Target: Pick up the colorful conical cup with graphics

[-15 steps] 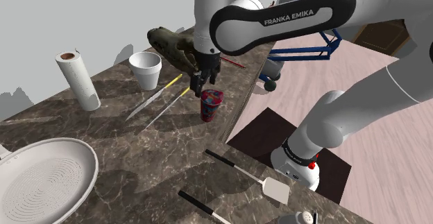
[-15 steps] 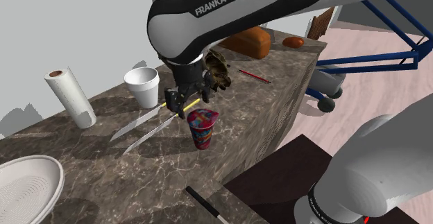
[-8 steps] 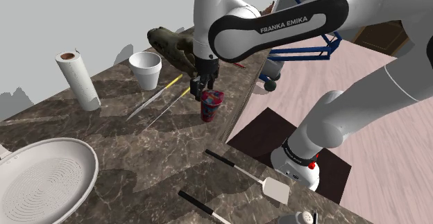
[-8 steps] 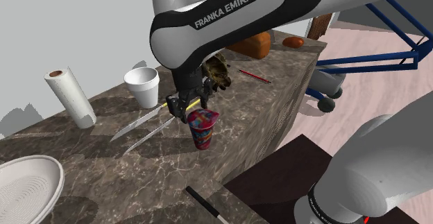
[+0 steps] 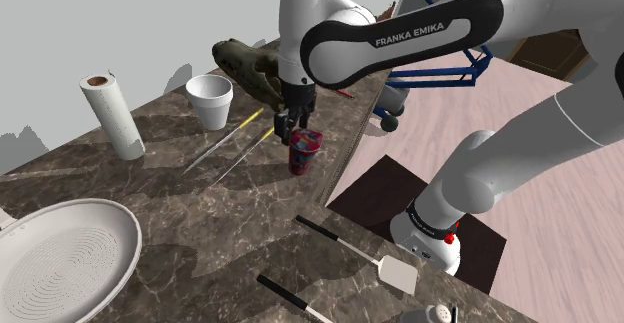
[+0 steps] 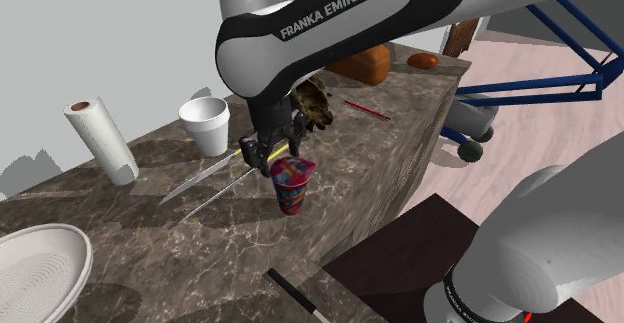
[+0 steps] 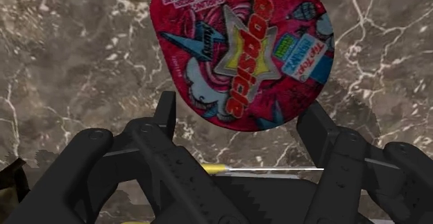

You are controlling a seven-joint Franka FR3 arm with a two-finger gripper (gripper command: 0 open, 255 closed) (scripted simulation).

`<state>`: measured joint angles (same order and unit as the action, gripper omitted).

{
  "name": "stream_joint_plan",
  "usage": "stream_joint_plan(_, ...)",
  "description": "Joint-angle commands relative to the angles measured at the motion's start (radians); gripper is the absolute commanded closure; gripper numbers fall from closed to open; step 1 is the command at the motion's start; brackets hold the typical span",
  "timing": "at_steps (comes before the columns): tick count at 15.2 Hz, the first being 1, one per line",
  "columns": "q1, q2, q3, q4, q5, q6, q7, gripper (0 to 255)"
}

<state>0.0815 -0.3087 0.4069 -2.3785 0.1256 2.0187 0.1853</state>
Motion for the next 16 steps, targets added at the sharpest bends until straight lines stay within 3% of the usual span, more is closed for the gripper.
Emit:
stream_joint_plan(1,0.000,-0.007,-0.003,0.013,0.001,-0.022,-0.002,255)
stream_joint_plan(16,-0.002,-0.054,-0.025,0.152,0.001,-0.206,-0.010,255)
